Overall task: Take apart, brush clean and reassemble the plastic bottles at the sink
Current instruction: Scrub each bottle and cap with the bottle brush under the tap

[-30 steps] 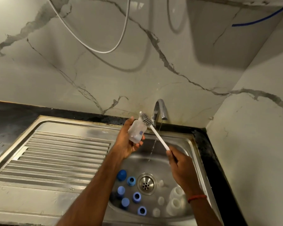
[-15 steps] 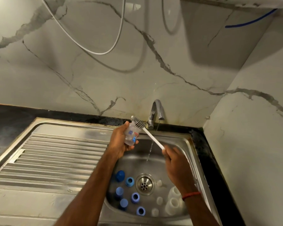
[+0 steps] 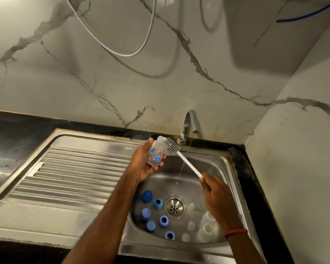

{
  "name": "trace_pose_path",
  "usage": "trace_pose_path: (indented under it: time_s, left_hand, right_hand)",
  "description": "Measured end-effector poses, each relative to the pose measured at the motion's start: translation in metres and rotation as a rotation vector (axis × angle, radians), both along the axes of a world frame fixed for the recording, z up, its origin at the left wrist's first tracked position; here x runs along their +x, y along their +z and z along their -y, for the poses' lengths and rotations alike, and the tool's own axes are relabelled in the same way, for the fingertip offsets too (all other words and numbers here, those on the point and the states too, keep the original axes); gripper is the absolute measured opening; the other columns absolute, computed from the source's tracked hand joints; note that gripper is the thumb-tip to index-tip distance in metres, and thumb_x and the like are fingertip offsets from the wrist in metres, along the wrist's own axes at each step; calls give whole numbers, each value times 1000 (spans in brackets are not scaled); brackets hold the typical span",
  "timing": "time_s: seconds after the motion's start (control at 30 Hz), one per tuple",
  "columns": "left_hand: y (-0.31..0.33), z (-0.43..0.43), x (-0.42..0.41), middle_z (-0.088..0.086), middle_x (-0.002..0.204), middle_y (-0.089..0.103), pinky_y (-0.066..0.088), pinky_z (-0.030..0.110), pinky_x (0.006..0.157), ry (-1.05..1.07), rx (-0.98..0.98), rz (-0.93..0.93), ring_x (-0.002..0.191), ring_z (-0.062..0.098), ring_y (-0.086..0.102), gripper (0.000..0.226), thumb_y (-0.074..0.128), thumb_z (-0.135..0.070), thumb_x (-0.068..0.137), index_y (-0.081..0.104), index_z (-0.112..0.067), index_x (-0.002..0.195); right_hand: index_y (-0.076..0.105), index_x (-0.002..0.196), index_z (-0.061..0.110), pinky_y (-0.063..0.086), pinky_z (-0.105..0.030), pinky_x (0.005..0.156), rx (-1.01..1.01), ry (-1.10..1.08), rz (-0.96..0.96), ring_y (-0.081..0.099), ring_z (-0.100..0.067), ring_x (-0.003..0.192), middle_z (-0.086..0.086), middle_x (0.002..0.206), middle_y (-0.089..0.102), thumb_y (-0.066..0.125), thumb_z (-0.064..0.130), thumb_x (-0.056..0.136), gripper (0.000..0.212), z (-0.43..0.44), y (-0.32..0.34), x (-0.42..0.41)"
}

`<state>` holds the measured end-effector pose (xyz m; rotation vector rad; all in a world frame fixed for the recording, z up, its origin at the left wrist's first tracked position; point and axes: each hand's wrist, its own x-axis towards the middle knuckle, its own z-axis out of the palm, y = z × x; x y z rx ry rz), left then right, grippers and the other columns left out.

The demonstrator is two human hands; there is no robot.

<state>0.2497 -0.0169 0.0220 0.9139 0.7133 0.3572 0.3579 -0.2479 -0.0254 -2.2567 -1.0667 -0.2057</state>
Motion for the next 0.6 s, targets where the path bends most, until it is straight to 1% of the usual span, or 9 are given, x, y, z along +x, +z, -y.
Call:
trace_pose_path:
  time_s: [0.1, 0.17, 0.23, 0.27, 0.33, 0.43, 0.5, 0.57, 0.6]
  left_hand:
    - [4, 14, 3, 15, 78, 70, 45, 25, 42, -95, 40, -17, 56, 22, 60, 52, 44, -52, 102, 62, -6, 116]
    - [11, 18, 8, 15, 77, 70, 45, 24, 39, -109, 50, -2, 54, 23, 60, 50, 45, -51, 103, 62, -6, 116]
    - [13, 13, 9, 17, 78, 69, 46, 25, 40, -84, 5, 34, 54, 24, 60, 51, 46, -50, 102, 60, -4, 121]
    - [12, 8, 8, 18, 79, 68, 47, 25, 41, -73, -36, 53, 55, 24, 59, 53, 46, -50, 102, 58, -3, 125]
    - [9, 2, 4, 19, 82, 66, 50, 26, 42, -64, -113, 84, 56, 23, 60, 58, 47, -52, 101, 55, -2, 130]
    - [6, 4, 2, 18, 83, 66, 50, 25, 38, -118, -96, 46, 52, 22, 60, 62, 48, -55, 99, 55, 0, 127]
    - [8, 7, 4, 18, 84, 66, 49, 24, 38, -171, -88, 38, 51, 22, 61, 63, 49, -57, 98, 55, 0, 125]
    - [11, 4, 5, 19, 84, 66, 51, 24, 40, -208, -104, 41, 51, 23, 61, 65, 51, -57, 96, 54, -1, 127]
    - [12, 0, 5, 19, 84, 65, 51, 25, 40, -216, -115, 42, 51, 23, 61, 65, 52, -57, 95, 53, -2, 128]
  right_hand:
    - [68, 112, 14, 38, -15, 56, 36, -20, 36, 53, -11, 69, 1, 85, 59, 49, 32, 101, 28, -10, 7, -3]
    - [68, 109, 14, 39, -19, 54, 27, -28, 89, 52, -14, 68, 1, 83, 58, 54, 25, 101, 20, -21, 20, -4]
    - [67, 109, 14, 36, -14, 54, 26, -14, 103, 53, -13, 67, 1, 83, 58, 55, 23, 101, 17, -21, 25, 0]
    - [68, 110, 14, 36, -12, 56, 34, -3, 88, 54, -12, 68, 1, 85, 59, 54, 24, 101, 19, -16, 22, 2]
    - [68, 112, 15, 38, -12, 60, 56, 18, 45, 58, -12, 72, 0, 89, 61, 49, 29, 101, 26, -2, 13, 3]
    - [68, 113, 16, 37, -9, 61, 71, 25, 28, 59, -12, 71, 1, 90, 61, 46, 33, 101, 31, 6, 8, 2]
    - [68, 118, 15, 39, -11, 62, 79, 19, 48, 58, -13, 73, 0, 90, 62, 47, 31, 101, 31, -1, 13, 2]
    - [67, 120, 15, 44, -18, 61, 86, 11, 57, 58, -13, 75, 0, 90, 62, 49, 28, 101, 29, -7, 20, 1]
    - [66, 120, 15, 44, -18, 61, 83, 11, 54, 57, -13, 74, 0, 90, 61, 50, 27, 101, 28, -7, 20, 1]
